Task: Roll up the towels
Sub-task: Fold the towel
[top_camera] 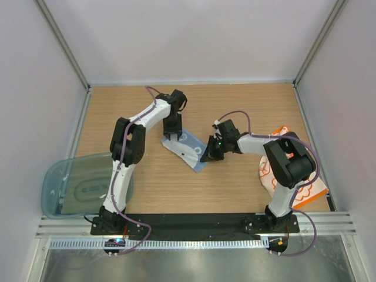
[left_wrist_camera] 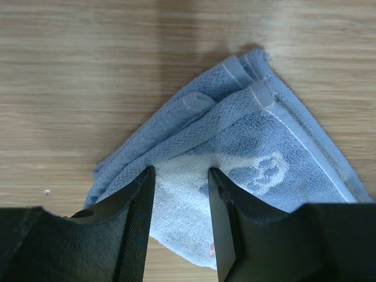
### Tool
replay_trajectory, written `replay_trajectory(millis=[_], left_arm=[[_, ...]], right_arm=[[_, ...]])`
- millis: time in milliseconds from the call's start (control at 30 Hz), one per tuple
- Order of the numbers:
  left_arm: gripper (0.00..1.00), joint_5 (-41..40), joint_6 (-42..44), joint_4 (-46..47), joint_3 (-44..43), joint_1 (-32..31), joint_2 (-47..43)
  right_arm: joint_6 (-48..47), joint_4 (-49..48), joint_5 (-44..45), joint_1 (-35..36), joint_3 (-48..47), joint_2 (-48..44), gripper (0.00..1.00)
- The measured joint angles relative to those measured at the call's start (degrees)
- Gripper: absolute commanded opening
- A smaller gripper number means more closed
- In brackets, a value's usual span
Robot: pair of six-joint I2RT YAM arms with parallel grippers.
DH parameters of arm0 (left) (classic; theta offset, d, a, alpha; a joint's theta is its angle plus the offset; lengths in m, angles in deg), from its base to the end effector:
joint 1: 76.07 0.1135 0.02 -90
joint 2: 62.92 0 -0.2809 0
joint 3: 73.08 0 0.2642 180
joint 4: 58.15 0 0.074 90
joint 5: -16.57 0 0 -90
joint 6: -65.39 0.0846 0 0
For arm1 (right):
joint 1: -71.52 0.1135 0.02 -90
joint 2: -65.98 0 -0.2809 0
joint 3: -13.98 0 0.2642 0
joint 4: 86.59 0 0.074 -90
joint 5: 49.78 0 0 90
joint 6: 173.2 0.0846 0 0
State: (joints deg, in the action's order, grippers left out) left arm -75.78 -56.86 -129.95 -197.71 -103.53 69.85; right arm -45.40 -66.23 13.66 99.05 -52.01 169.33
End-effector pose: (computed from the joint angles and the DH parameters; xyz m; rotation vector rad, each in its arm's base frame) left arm 0.4452 -0.2275 0.1262 -0.1294 2.9652 -0.0772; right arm 0.3149 0.2068 0.0999 0.0590 2.7555 0.9758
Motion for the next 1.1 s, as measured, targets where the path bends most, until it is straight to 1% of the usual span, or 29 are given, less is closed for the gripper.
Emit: replay_trajectory(millis=[133,233,300,333,367,433,467,533,567,700,833,867,900,1100], left_arm=[[0.43,-0.13,-0.44,0.20,-1.57,0.04,0.74],[0.43,-0.17,-0.52,-0.13,-3.39,0.04,1.84],[0.44,-0.24,-0.50,-0.52,-5.16,0.02,2.78],[0.45,-0.57,-0.48,-0.46,-5.77,-0.02,3.06],[0.46,-1.11,-0.39,-0.13,-6.01,-0.02,3.17],[0.50,-2.54,-0.28,0.26,-6.01,-0.02,3.10],[0.52,-3.26,-0.24,0.48,-5.97,-0.04,2.99],[0.56,-5.16,-0.07,1.27,-5.18,-0.39,2.23],[0.58,-6.23,-0.02,1.64,-4.39,-0.66,1.53],[0.61,-10.36,1.07,2.16,-1.42,-2.19,-3.80],[0.61,-12.79,1.25,3.19,0.61,-5.05,-10.78],[0.61,-13.40,1.25,4.09,1.73,-6.01,-12.94],[0.61,-14.14,1.25,4.63,2.97,-6.93,-15.04],[0.62,-20.04,1.55,7.39,10.32,-12.98,-24.65]], right_arm=[[0.70,-3.76,-0.09,0.00,3.04,-1.51,0.03],[1.03,-4.24,0.59,0.17,5.35,-3.69,0.06],[1.07,-3.37,1.18,0.39,6.21,-5.01,0.11],[0.98,-2.23,1.81,0.66,6.29,-5.62,0.14],[0.92,-1.07,2.43,0.94,6.29,-6.14,0.21],[0.50,1.60,3.56,1.66,6.29,-7.32,0.29],[0.24,3.37,4.33,2.14,6.14,-8.26,0.36],[-0.44,6.69,5.68,2.99,5.42,-10.21,0.40],[-0.79,9.46,6.75,3.30,3.93,-11.80,0.44],[-1.79,12.98,8.39,3.87,-0.98,-14.69,0.49],[-3.21,14.23,9.09,3.78,-7.28,-15.69,0.54],[-3.54,14.62,9.31,3.78,-8.59,-15.67,0.57],[-3.85,15.04,9.57,3.72,-9.62,-15.67,0.59],[-5.79,17.11,10.93,0.98,-11.39,-15.54,0.61]])
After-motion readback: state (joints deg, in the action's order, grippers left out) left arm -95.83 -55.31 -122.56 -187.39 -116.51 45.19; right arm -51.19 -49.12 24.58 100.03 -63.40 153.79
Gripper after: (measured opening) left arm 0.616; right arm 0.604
